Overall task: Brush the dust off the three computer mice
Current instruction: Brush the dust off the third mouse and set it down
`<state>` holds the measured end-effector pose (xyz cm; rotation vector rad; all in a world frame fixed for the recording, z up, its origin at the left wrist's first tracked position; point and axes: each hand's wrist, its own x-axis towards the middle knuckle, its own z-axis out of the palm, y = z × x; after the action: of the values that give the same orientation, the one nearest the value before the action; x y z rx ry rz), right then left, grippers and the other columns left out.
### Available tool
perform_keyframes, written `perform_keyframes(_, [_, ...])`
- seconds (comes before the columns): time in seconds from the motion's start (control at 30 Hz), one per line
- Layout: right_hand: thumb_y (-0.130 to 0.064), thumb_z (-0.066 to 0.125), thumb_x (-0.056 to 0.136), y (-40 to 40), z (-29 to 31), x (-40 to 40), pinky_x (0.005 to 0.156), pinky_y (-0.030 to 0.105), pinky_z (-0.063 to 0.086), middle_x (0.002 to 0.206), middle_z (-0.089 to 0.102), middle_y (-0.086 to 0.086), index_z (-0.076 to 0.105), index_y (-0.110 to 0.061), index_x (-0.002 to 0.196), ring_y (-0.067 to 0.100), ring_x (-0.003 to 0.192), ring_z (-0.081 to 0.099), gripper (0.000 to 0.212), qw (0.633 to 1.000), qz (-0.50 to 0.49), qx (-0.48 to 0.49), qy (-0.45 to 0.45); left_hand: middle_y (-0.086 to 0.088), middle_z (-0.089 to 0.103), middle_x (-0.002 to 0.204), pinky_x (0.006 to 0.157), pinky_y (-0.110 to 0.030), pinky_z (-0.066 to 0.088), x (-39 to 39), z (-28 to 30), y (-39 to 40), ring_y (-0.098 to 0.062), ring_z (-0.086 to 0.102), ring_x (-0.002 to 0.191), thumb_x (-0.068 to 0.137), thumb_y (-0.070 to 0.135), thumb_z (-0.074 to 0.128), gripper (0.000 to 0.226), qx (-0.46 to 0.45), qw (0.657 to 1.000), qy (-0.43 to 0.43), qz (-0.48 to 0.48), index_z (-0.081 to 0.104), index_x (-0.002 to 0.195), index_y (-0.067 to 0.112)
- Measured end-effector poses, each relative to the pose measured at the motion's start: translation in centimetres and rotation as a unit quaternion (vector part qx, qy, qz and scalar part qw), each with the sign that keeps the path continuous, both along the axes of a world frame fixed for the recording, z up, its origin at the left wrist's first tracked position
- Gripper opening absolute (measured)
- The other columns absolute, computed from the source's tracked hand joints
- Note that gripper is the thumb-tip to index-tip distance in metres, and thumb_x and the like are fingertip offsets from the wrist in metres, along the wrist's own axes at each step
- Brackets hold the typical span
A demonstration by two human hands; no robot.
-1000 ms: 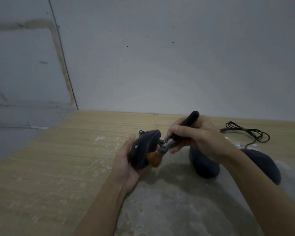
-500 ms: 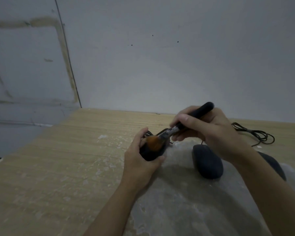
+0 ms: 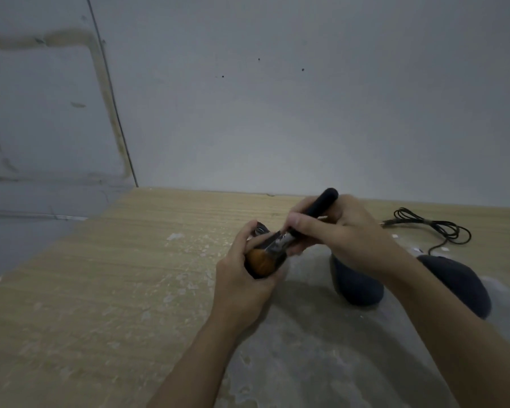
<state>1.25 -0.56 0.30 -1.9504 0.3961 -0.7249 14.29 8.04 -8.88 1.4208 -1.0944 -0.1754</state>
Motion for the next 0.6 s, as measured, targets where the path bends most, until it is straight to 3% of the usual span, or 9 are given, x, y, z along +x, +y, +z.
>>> perform_keyframes(0.07, [-0.014,0.059,0.086,-0.8,0.1,-0.4,0.075,0.040,0.059,0.077,0.070,0.014,0.067,-0.005,0.079,0.022,0.073,0.070,0.014,0.995,-0.074,-0.068,0.008,0.020,0.065,0.107,0.094,-0.026,0.050,0.1,-0.1,0.0,-0.003,0.063,0.103,0.065,0.009,0.081,0.078,-0.001,1.000,-0.009,-0.009,0.044,0.132,0.022])
perform_keyframes(0.17, [-0.016,0.059,0.086,-1.0,0.7,-1.0,0.069,0.035,0.059,0.072,0.069,0.006,0.065,-0.016,0.075,0.014,0.067,0.069,0.013,0.981,-0.143,-0.129,-0.035,0.027,0.061,0.105,0.093,-0.017,0.048,0.0,-0.1,0.0,0.004,0.060,0.103,0.064,0.006,0.081,0.079,0.001,1.000,-0.019,-0.015,0.044,0.133,0.017])
perform_keyframes(0.3, [-0.015,0.061,0.085,0.5,0.6,-0.2,0.071,0.047,0.058,0.074,0.070,0.019,0.067,-0.006,0.078,0.025,0.068,0.070,0.013,0.994,-0.025,-0.105,0.001,0.035,0.064,0.094,0.085,-0.014,0.050,0.3,-0.2,0.0,0.006,0.063,0.096,0.063,0.004,0.082,0.075,0.001,1.000,0.001,0.005,0.046,0.123,0.032])
perform_keyframes(0.47, [-0.016,0.061,0.085,-0.5,0.9,-0.9,0.074,0.047,0.056,0.074,0.069,0.011,0.067,-0.013,0.077,0.024,0.073,0.067,0.010,0.982,-0.100,-0.160,0.004,0.030,0.057,0.102,0.085,-0.008,0.047,0.1,0.0,0.1,0.015,0.058,0.095,0.066,0.003,0.079,0.077,0.009,1.000,-0.023,-0.008,0.043,0.131,0.022])
perform_keyframes(0.6, [-0.013,0.063,0.084,1.3,0.3,0.3,0.071,0.048,0.054,0.070,0.069,0.013,0.066,-0.011,0.074,0.026,0.069,0.067,0.011,0.986,-0.041,-0.159,0.013,0.031,0.058,0.099,0.081,-0.010,0.049,0.3,-0.1,0.1,0.016,0.059,0.091,0.065,0.001,0.080,0.076,0.005,1.000,-0.014,0.007,0.046,0.130,0.019])
